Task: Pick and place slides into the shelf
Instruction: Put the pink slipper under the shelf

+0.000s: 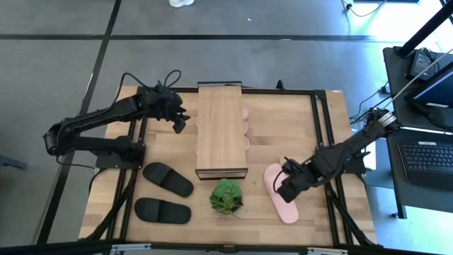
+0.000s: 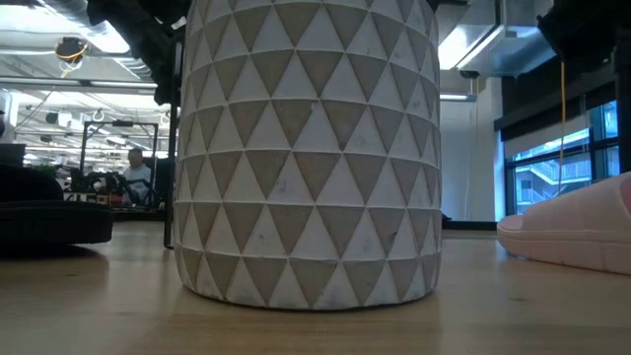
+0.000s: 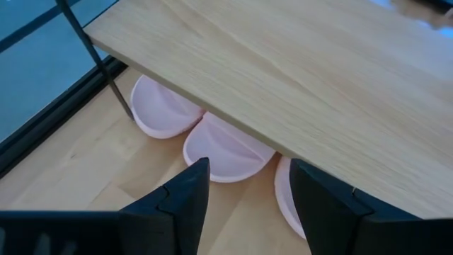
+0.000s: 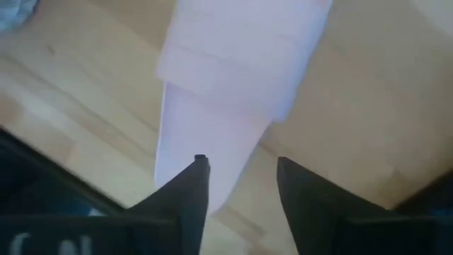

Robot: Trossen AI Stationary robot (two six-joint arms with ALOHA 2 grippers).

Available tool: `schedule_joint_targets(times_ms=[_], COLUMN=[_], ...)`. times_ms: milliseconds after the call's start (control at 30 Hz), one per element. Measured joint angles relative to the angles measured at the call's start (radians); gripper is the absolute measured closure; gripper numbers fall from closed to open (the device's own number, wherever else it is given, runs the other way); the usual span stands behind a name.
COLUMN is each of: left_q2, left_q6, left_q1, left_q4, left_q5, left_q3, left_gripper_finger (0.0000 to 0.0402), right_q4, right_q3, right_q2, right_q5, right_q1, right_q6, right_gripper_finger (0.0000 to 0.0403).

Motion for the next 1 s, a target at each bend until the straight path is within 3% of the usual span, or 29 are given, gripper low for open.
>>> schedule_joint_targets(times_ms=[233,367,533,767,1000], left_q2=[0.000,0.000,0.000,0.000,0.000], left_q6=[0.000,0.000,0.000,0.000,-0.001], left_q1=[-0.007,-0.007,-0.007,-0.007,-0.007], left_q4=[0.000,0.000,0.000,0.000,-0.003], left_q5=[0.000,0.000,0.000,0.000,-0.001], left_q3=[0.000,0.000,0.000,0.000,0.000], left_gripper_finger=[0.0214,0.0214,0.0214,0.0214,0.0214], right_q4=[0.038,0.061,0.105,0.155,0.184], right_q3=[-0.065,-0.100,-0.155,-0.182,-0.182], right_q2=[0.000,0.000,0.001,0.030,0.147], right_q5=[0.053,0.056,0.088,0.238,0.243], right_q1=[0.004,0.031,0.086,0.133,0.133], right_q6=[0.060,0.043,0.047,0.047,-0.005], right_gripper_finger=[0.0145,0.0117,0.0112,0.0114,0.0134])
